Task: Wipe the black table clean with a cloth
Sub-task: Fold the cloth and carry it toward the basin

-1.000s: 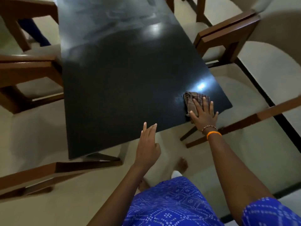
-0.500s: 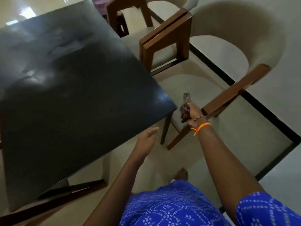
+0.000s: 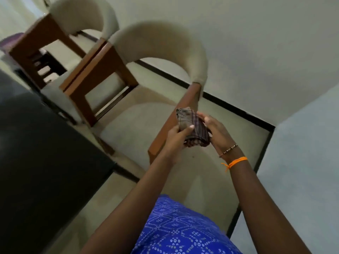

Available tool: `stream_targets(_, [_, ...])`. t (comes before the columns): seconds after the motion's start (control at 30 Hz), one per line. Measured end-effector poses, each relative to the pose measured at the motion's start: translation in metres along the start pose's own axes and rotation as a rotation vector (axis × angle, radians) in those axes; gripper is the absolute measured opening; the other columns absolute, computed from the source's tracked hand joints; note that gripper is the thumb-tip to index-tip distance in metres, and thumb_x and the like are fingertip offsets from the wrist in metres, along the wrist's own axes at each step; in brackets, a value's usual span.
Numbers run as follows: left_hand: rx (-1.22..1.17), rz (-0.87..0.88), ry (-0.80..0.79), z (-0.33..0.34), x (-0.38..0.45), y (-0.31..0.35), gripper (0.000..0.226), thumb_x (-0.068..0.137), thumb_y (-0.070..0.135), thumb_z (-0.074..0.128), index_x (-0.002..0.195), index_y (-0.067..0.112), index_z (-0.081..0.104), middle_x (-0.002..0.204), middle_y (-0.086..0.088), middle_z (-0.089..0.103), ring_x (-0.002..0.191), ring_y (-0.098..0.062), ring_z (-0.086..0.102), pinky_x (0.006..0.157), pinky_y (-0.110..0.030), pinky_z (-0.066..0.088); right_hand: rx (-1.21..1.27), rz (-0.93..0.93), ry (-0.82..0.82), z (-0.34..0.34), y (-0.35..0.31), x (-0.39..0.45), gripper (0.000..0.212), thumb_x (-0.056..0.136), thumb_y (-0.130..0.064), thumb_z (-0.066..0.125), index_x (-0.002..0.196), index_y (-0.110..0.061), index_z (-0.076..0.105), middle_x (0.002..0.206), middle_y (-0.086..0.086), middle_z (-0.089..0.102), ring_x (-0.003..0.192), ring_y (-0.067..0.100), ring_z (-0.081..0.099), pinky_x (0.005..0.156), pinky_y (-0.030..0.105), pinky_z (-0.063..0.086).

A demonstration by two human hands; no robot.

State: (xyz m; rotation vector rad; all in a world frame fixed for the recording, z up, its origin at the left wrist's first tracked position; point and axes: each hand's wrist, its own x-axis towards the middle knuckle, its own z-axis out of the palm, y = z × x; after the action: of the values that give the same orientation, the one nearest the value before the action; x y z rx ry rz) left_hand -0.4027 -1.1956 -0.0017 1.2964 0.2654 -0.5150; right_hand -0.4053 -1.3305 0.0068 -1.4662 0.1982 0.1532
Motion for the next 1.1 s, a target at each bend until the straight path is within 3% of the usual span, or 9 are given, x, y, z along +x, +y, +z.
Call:
stream_targets(0.17, [0.035, 0.008, -0.062, 0.055, 0.065, 0.022, 0.029, 0.085, 0.009, 0.060, 0.114, 0.005, 0.062, 0.104, -0.012, 0.069, 0.095, -0.028, 0.066, 0.078, -0.036, 0.053, 0.161, 0.087, 0.346, -0.078, -0.004, 0.058, 0.022, 0.094, -0.005, 0.046, 0.115, -0.006, 0.054, 0.113, 0.011, 0.057, 0.100, 0.019, 0.057, 0.087, 0.035, 0.047])
stream_targets(0.3, [0.043, 0.036, -0.072, 0.095, 0.131, 0.048, 0.023, 0.083, 0.008, 0.061, 0.105, 0.003, 0.063, 0.100, -0.016, 0.067, 0.090, -0.033, 0.064, 0.071, -0.039, 0.053, 0.410, 0.204, 0.351, -0.119, -0.020, 0.125, 0.013, 0.089, 0.004, 0.047, 0.090, 0.005, 0.060, 0.075, 0.010, 0.071, 0.065, 0.014, 0.068, 0.066, 0.028, 0.056])
stream_targets(0.37, [0.059, 0.053, -0.031, 0.114, 0.166, 0.070, 0.015, 0.086, 0.007, 0.058, 0.101, 0.007, 0.062, 0.094, -0.011, 0.065, 0.083, -0.026, 0.065, 0.063, -0.033, 0.053, 0.385, 0.195, 0.332, -0.135, -0.039, 0.164, 0.017, 0.088, 0.009, 0.046, 0.098, 0.009, 0.060, 0.066, 0.001, 0.072, 0.062, 0.010, 0.068, 0.067, 0.024, 0.057])
stream_targets(0.57, [0.107, 0.088, 0.034, 0.152, 0.270, 0.133, 0.020, 0.089, 0.005, 0.052, 0.105, 0.013, 0.062, 0.092, -0.001, 0.068, 0.083, -0.015, 0.066, 0.061, -0.020, 0.054, 0.157, 0.077, 0.368, -0.169, -0.095, 0.277, 0.045, 0.084, 0.014, 0.054, 0.127, 0.006, 0.047, 0.120, 0.019, 0.057, 0.103, 0.026, 0.057, 0.094, 0.043, 0.049])
stream_targets(0.7, [0.113, 0.100, 0.105, 0.167, 0.326, 0.162, 0.025, 0.090, 0.009, 0.051, 0.112, 0.008, 0.061, 0.100, -0.005, 0.069, 0.089, -0.017, 0.066, 0.072, -0.029, 0.056, 0.048, 0.076, 0.365, -0.185, -0.115, 0.345, 0.046, 0.080, 0.010, 0.062, 0.124, 0.002, 0.051, 0.126, 0.022, 0.057, 0.111, 0.032, 0.058, 0.098, 0.047, 0.047])
stream_targets(0.8, [0.084, 0.100, 0.173, 0.175, 0.369, 0.176, 0.023, 0.090, 0.011, 0.051, 0.110, 0.009, 0.062, 0.102, -0.008, 0.068, 0.093, -0.022, 0.065, 0.075, -0.033, 0.055, -0.035, 0.085, 0.322, -0.192, -0.127, 0.398, 0.046, 0.078, 0.010, 0.064, 0.122, 0.001, 0.052, 0.125, 0.022, 0.057, 0.108, 0.030, 0.059, 0.091, 0.040, 0.051])
stream_targets(0.9, [0.048, 0.125, 0.277, 0.180, 0.419, 0.188, 0.023, 0.090, 0.011, 0.050, 0.111, 0.011, 0.060, 0.102, -0.005, 0.067, 0.090, -0.017, 0.064, 0.068, -0.023, 0.054, -0.130, 0.080, 0.221, -0.195, -0.137, 0.461, 0.046, 0.079, 0.011, 0.063, 0.123, 0.002, 0.052, 0.123, 0.020, 0.058, 0.097, 0.020, 0.058, 0.069, 0.015, 0.054])
stream_targets(1.0, [-0.028, 0.141, 0.418, 0.184, 0.467, 0.204, 0.021, 0.090, 0.011, 0.050, 0.109, 0.013, 0.059, 0.098, 0.000, 0.065, 0.085, -0.010, 0.062, 0.061, -0.014, 0.050, -0.216, 0.072, 0.100, -0.196, -0.148, 0.524, 0.047, 0.078, 0.010, 0.065, 0.123, 0.002, 0.052, 0.124, 0.019, 0.058, 0.095, 0.016, 0.057, 0.063, 0.011, 0.052])
stream_targets(1.1, [-0.103, 0.118, 0.579, 0.185, 0.512, 0.227, 0.018, 0.090, 0.012, 0.051, 0.104, 0.014, 0.062, 0.101, -0.005, 0.068, 0.093, -0.018, 0.064, 0.071, -0.026, 0.054, -0.235, 0.103, -0.026, -0.194, -0.161, 0.580, 0.048, 0.077, 0.011, 0.065, 0.122, 0.002, 0.051, 0.124, 0.020, 0.058, 0.092, 0.018, 0.058, 0.060, 0.007, 0.052])
